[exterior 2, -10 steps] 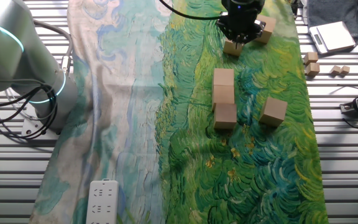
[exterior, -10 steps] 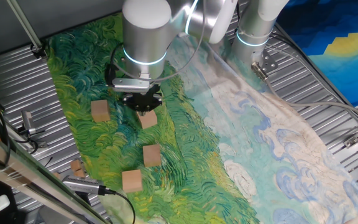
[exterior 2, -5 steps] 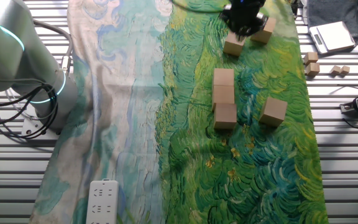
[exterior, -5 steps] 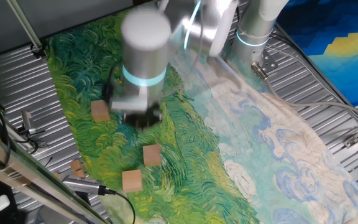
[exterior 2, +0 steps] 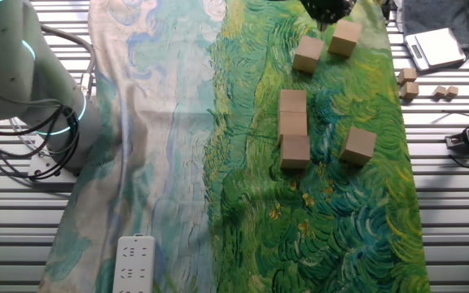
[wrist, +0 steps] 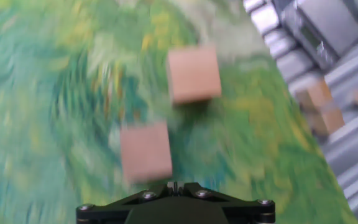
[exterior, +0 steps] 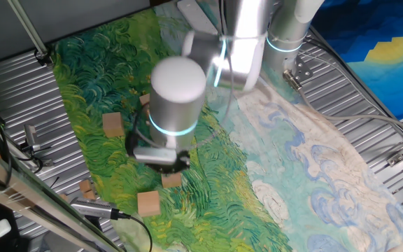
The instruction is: Stack the blocks into a pyramid shape
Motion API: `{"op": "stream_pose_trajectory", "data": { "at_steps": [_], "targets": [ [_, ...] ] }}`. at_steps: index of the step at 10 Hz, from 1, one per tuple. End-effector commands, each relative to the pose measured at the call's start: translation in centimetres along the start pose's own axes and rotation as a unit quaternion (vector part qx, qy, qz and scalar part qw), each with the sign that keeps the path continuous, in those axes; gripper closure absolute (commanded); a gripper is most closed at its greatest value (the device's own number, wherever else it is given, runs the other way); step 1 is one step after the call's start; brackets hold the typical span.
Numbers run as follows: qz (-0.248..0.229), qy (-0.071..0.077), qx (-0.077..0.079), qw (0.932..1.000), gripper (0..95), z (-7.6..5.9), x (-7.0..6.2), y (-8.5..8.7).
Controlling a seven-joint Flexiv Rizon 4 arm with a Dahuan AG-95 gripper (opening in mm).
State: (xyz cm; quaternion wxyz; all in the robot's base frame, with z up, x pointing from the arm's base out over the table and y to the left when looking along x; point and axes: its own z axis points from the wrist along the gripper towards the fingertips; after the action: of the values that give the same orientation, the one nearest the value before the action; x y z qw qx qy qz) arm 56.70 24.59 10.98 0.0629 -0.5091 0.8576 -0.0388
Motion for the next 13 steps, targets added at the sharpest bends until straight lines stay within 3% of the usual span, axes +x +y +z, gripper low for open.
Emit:
{"op": "stream_pose_trajectory", "data": {
  "at_steps": [1,3,7,13],
  "targets": [
    [-0.065,-0.015,0.016,0.9977,0.0,0.4,0.0,0.0],
    [-0.073,-0.017,0.016,0.9970,0.0,1.6,0.2,-0.1],
    [-0.073,-0.025,0.000,0.9970,0.0,2.9,1.0,0.4],
    [-0.078,-0.028,0.007,0.9966,0.0,4.1,2.3,1.5]
  ]
}}
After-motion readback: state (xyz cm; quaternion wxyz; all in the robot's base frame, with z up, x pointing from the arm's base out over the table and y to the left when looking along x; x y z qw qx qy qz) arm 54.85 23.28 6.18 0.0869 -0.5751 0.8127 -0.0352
